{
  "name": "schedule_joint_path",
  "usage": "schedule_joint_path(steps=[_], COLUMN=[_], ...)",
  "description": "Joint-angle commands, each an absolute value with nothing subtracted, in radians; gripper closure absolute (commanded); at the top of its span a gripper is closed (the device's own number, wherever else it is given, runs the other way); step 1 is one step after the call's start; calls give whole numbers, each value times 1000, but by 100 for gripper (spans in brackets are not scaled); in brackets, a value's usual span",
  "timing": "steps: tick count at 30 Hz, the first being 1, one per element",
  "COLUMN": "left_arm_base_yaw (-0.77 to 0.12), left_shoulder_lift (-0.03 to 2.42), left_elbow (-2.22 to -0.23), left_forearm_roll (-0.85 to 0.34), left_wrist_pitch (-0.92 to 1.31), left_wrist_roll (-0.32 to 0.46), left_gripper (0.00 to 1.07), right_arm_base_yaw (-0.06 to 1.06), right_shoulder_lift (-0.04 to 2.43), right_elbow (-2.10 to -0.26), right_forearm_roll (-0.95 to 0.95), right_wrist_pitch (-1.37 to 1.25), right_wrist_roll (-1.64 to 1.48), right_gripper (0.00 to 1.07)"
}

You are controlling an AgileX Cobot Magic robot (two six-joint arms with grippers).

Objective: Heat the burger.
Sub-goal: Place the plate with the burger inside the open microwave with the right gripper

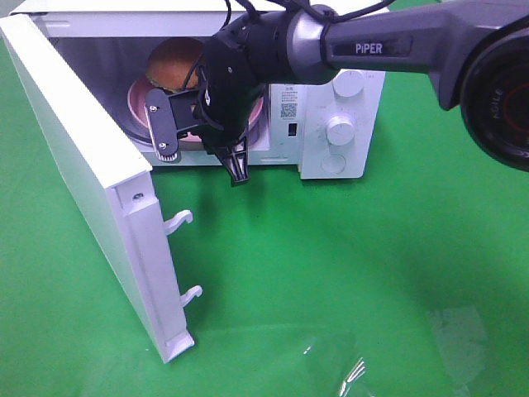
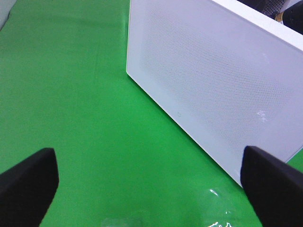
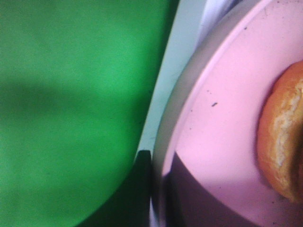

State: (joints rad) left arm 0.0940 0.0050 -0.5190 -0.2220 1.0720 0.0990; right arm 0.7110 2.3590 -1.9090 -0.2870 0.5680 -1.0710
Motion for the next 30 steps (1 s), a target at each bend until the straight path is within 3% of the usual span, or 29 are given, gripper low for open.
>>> schedule_joint_path(steps=[1,30], left_arm_base_yaw=[97,97], left_shoulder_lift=[4,4], left_elbow=[-516,-516], left_forearm_roll=[-229,-229], left_wrist_pitch=[1064,1064], left_wrist_roll=[98,98], left_gripper=[10,10], right_arm_base_yaw=[701,695], right_shoulder_lift=[2356,2413], right_elbow=[-1944,-2009], right_forearm_roll=[-312,-174], right_wrist_pitch=[512,492], right_wrist_roll=[-1068,-1162], right_gripper=[107,104])
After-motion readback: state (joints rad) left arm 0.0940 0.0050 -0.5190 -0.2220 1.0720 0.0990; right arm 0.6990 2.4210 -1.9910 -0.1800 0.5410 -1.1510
